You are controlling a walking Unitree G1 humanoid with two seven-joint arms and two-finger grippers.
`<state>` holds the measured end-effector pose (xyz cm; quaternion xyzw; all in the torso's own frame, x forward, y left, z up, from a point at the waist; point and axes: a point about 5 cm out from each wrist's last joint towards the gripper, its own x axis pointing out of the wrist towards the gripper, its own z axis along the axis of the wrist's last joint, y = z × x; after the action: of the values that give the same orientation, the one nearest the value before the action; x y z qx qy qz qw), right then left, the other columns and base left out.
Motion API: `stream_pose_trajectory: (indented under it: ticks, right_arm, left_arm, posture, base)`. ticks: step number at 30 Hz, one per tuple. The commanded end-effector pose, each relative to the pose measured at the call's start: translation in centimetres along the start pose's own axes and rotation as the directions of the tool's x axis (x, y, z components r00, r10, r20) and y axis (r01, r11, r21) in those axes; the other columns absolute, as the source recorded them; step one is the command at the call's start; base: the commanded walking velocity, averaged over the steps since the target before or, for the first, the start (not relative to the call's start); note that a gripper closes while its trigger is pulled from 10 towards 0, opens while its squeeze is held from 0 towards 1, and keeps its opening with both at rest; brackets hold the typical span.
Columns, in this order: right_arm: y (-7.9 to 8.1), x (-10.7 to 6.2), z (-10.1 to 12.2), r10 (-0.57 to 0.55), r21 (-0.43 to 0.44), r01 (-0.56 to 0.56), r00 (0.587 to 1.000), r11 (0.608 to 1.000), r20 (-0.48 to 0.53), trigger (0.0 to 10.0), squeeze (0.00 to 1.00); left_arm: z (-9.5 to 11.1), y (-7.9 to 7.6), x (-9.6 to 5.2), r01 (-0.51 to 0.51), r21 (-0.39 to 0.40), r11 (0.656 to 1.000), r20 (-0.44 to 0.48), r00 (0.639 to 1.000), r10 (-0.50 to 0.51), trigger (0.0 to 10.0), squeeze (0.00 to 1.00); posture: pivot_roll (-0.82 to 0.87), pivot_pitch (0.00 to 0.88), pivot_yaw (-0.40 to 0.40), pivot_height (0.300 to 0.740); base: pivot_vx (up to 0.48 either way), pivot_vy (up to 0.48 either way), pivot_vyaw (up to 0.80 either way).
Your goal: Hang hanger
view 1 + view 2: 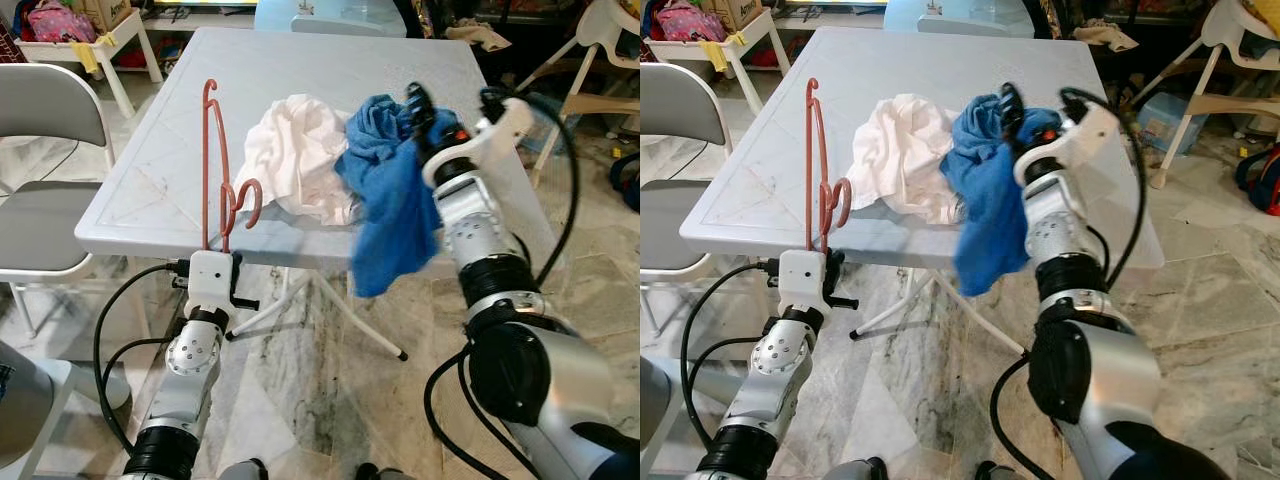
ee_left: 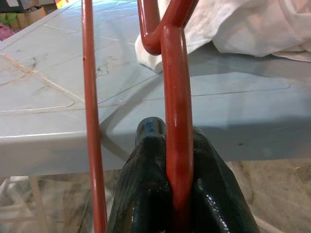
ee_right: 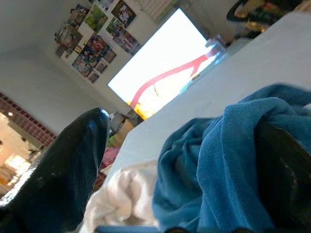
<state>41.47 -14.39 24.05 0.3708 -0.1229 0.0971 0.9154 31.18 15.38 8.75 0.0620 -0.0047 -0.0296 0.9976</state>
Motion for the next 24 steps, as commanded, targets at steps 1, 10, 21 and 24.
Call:
stream_pose_trajectory:
  ticks: [1, 10, 21, 24]
  right_arm:
    - [0.3, 0.0, -0.1, 0.023, -0.059, -0.024, 1.0, 0.998, -0.009, 7.2, 0.0]
    - [-3.5, -3.2, -1.4, -0.006, -0.714, -0.056, 0.996, 0.698, -0.084, 10.0, 0.0]
    - [-7.1, -5.5, -1.0, -0.082, -0.852, -0.212, 0.955, 0.478, -0.284, 10.0, 0.0]
    - [-7.6, -6.2, -0.7, -0.079, -0.843, -0.266, 0.937, 0.468, -0.34, 10.0, 0.0]
  left_arm:
    - [-0.2, 0.1, -0.2, -0.006, 0.006, 1.0, -0.01, 1.0, 0.006, 10.0, 0.0]
    - [-0.2, 0.1, 0.0, -0.007, 0.002, 1.0, -0.012, 1.0, 0.007, 10.0, 0.0]
    - [-0.1, -0.1, 0.3, 0.008, 0.002, 1.0, -0.01, 1.0, -0.008, 10.0, 0.0]
    - [-0.1, -0.1, 0.4, 0.012, 0.002, 1.0, -0.01, 1.0, -0.012, 10.0, 0.0]
  posture:
    - [0.13, 0.126, 0.0, 0.74]
    - [0.12, 0.123, 0.003, 0.74]
    - [0.1, 0.117, 0.015, 0.74]
    - [0.1, 0.116, 0.017, 0.74]
  base:
    - [0.0, 0.0, 0.0]
    - [0.0, 0.0, 0.0]
    - [0.0, 0.0, 0.0]
    - [0.0, 0.0, 0.0]
